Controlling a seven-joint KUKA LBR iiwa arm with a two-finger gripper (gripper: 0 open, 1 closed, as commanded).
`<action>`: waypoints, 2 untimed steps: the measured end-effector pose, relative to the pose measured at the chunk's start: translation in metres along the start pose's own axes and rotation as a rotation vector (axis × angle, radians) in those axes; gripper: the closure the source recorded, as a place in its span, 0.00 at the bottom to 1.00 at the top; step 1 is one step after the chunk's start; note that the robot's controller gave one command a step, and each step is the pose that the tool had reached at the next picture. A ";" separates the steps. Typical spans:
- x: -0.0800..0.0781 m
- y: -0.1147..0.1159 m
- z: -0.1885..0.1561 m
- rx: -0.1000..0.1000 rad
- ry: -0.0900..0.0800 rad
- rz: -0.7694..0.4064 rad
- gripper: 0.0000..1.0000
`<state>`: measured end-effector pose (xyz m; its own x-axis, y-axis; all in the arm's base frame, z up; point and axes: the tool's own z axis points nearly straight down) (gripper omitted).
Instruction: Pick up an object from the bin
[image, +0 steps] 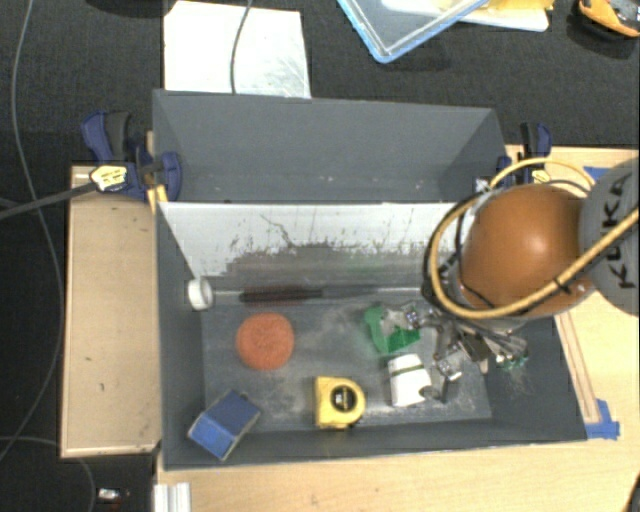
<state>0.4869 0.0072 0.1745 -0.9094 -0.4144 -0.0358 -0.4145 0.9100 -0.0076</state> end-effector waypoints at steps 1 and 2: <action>0.000 -0.014 0.038 0.005 -0.008 -0.075 0.00; 0.004 -0.014 0.086 0.000 0.000 -0.065 0.00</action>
Offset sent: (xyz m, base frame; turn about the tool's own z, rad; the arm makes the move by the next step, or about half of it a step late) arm 0.0090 -0.0153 -0.0211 0.0350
